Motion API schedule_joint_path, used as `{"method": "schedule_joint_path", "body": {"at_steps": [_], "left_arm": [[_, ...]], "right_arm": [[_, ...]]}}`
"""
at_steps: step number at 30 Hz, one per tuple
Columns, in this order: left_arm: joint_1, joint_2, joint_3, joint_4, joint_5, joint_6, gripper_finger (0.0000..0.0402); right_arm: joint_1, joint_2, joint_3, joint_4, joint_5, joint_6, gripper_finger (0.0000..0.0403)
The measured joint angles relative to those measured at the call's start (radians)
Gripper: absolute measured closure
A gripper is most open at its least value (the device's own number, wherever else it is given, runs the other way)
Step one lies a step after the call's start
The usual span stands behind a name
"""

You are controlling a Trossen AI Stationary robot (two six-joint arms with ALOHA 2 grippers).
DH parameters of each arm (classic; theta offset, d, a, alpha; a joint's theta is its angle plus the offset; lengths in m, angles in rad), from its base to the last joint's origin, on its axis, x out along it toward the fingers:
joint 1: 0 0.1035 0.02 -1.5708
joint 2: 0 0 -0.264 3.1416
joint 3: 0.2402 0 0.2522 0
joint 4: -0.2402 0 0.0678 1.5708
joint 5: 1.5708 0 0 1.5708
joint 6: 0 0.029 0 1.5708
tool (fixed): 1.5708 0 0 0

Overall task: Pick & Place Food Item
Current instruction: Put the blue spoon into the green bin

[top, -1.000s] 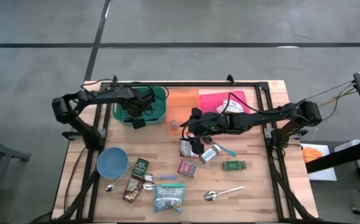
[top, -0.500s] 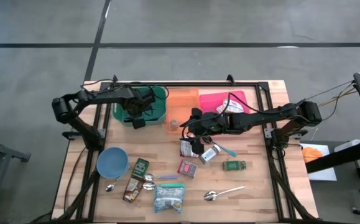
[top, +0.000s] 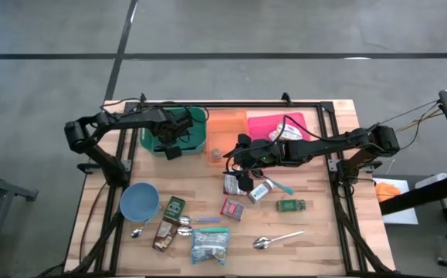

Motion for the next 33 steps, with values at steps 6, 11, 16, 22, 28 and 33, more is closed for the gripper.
{"method": "schedule_joint_path", "body": {"at_steps": [6, 11, 16, 22, 28, 33], "left_arm": [[0.000, -0.007, 0.001, -0.010, -0.009, -0.014, 0.0401], [-0.001, -0.047, 0.001, -0.026, -0.028, -0.031, 0.0401], [-0.001, -0.138, 0.001, -0.028, -0.029, -0.058, 0.0401], [-0.001, -0.273, 0.001, -0.027, -0.008, -0.105, 0.0401], [-0.005, -0.397, 0.001, 0.011, 0.021, -0.154, 0.0401], [-0.022, -0.505, 0.001, 0.086, 0.123, -0.158, 0.0401]], "right_arm": [[0.000, 0.000, 0.000, 0.000, 0.000, 0.001, 0.0131], [0.000, 0.000, 0.000, 0.000, 0.000, 0.000, 0.0131], [0.000, 0.000, -0.002, 0.000, 0.000, 0.000, 0.0131], [0.000, 0.000, -0.002, 0.007, 0.001, -0.008, 0.0131], [0.000, 0.000, -0.003, 0.080, 0.002, 0.026, 0.0131], [0.000, 0.004, -0.007, 0.188, 0.002, 0.035, 0.0131]]}}
